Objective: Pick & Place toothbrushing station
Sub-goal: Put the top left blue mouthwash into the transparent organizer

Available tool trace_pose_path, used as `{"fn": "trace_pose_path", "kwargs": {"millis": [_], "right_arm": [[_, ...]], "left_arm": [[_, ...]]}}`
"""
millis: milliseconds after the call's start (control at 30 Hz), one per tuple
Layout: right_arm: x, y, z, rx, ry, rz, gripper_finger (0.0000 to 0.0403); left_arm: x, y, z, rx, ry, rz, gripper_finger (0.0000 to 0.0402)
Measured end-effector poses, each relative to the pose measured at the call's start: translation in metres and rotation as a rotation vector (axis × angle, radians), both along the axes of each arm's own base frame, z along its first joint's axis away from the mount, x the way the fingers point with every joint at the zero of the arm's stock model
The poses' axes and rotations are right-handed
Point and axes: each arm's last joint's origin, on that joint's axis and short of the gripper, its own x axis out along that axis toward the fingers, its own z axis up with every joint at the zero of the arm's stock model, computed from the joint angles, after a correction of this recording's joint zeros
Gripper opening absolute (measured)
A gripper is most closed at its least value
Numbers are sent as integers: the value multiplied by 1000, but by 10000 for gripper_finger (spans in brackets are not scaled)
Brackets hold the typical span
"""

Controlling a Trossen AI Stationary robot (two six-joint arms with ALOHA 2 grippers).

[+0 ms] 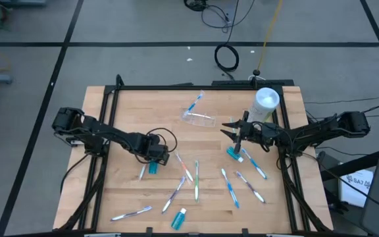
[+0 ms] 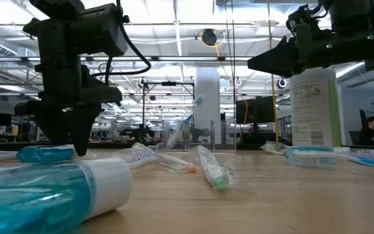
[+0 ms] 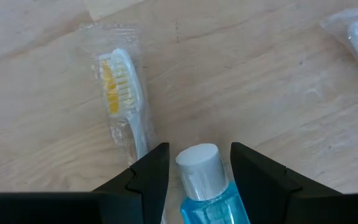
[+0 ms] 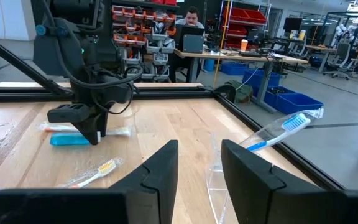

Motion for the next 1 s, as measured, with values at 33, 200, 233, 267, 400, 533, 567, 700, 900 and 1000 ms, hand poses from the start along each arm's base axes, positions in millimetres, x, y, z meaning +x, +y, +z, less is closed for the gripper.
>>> {"fn": "trace_pose_path", "kwargs": {"millis": [33,200,233,267,400,533,567,700,900,1000], "right_arm": [[0,0,0,0,0,0,114],[0,0,0,0,0,0,114],[0,0,0,0,0,0,114],[0,0,0,0,0,0,114],[0,0,0,0,0,0,114],[0,0,0,0,0,0,114],[0,0,0,0,0,0,114],[0,0,0,0,0,0,114],[0,0,0,1,0,0,114],[0,0,0,2,-1,0,114]], "left_arm": [[0,0,0,0,0,0,174],[0,0,0,0,0,2,174],[0,0,0,0,0,0,172],[0,0,0,0,0,-2,168],[0,0,0,0,0,-2,135],[0,0,0,0,-3,-2,102],[0,0,0,0,-4,-3,98],[1,0,1,6,-17,-17,104],[12,-2,3,15,-127,-105,122],[22,0,6,45,-220,-158,111]]}}
